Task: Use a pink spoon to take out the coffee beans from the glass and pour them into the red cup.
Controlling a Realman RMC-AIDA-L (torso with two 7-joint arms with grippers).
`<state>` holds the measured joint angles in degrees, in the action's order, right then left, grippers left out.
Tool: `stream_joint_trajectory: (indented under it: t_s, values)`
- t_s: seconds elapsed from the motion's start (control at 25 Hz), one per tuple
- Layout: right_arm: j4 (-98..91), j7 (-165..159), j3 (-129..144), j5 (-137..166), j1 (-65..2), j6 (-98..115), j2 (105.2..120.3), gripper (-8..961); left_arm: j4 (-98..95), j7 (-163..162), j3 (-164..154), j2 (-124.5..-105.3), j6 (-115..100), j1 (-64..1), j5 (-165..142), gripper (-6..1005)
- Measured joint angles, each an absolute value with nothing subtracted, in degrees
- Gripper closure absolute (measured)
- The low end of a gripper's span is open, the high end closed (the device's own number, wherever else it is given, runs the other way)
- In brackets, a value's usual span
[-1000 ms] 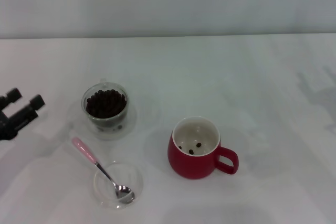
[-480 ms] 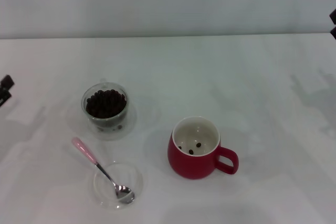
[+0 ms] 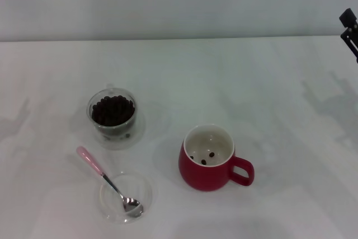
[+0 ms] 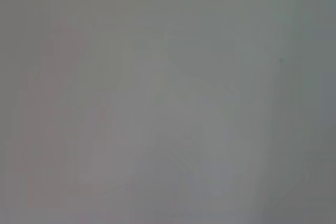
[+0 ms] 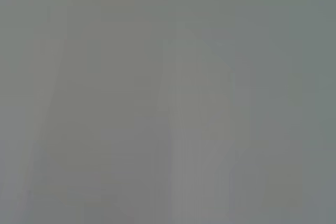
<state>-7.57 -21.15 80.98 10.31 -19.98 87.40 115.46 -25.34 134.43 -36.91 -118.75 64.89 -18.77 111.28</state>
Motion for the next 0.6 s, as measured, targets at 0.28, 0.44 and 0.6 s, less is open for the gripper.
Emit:
stream_joint_trajectory:
  t_s: [0.28,0.44,0.6]
  values:
    - [-7.33,-18.23,80.75,10.06,-19.93,87.5,115.58,146,-24.48,133.21,-36.87,-118.94,65.14,-18.73,115.1,255]
    - [-7.02,-17.67,80.67,10.03,-19.33,89.39,115.58,146,-24.12,133.16,-36.89,-118.99,65.17,-18.3,116.25,255]
    - [-5.72,-17.04,80.52,9.84,-18.94,90.39,115.57,146,-23.46,134.03,-37.06,-119.01,65.64,-17.55,117.68,255]
